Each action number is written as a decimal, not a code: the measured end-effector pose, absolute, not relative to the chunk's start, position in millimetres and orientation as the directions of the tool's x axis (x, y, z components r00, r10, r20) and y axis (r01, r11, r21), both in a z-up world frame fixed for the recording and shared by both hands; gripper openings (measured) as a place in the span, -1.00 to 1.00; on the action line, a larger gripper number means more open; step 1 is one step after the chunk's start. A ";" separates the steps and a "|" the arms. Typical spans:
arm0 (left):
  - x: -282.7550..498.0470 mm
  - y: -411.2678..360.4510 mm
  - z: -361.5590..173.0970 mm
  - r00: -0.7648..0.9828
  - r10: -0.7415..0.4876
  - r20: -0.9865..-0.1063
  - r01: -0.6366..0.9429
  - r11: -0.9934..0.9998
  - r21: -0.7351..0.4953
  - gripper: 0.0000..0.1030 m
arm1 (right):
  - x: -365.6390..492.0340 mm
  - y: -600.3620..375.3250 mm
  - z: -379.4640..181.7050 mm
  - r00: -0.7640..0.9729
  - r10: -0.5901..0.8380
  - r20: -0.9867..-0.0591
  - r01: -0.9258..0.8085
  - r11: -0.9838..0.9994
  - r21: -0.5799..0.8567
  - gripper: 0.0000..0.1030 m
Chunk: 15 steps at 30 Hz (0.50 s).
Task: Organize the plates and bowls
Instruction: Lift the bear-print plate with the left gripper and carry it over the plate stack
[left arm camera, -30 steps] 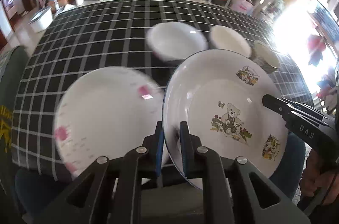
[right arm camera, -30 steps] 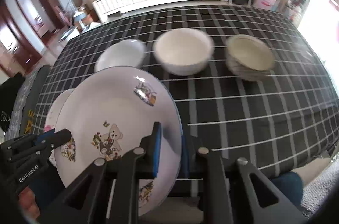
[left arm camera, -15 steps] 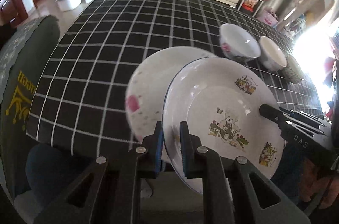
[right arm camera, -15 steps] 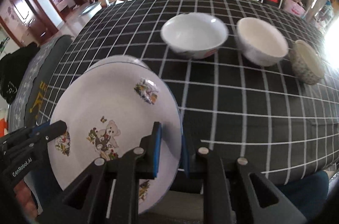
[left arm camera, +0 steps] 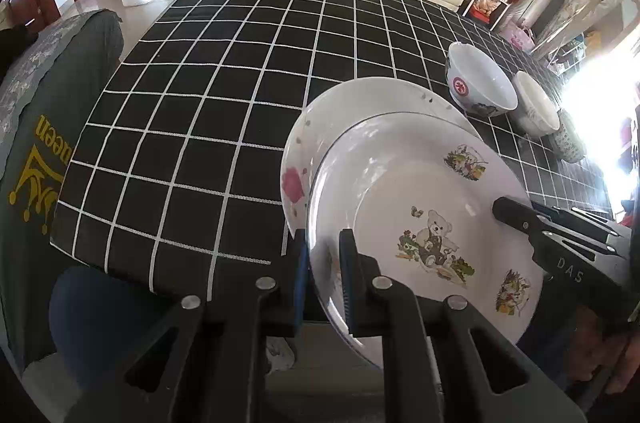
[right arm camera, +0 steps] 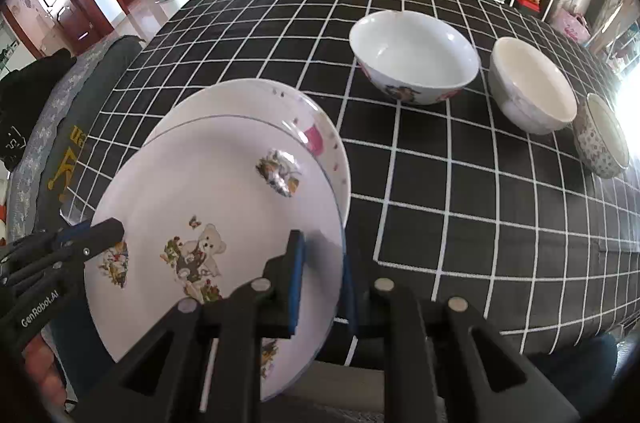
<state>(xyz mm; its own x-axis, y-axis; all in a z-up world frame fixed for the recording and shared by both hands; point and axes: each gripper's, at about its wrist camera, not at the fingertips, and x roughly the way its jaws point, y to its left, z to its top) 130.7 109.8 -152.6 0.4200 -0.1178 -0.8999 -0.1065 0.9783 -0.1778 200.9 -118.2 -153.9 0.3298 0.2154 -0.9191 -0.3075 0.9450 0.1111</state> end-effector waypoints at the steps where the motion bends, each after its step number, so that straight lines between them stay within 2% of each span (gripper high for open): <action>1: 132.1 110.1 -153.5 0.419 -0.119 -0.900 -0.106 0.978 -0.178 -0.76 | 200.4 -118.5 -153.6 0.329 0.213 -0.920 -0.309 0.945 0.108 -0.58; 15: 148.3 110.1 -165.2 0.394 -0.116 -0.912 -0.103 0.980 -0.169 -0.76 | 212.4 -111.8 -159.7 0.310 0.172 -0.935 -0.318 0.946 0.069 -0.57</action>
<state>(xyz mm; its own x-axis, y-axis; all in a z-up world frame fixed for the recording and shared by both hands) 148.3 110.1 -165.2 0.3944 -0.1160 -0.9116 -0.1026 0.9802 -0.1691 212.4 -111.8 -159.7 0.3098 0.1719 -0.9352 -0.3178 0.9457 0.0685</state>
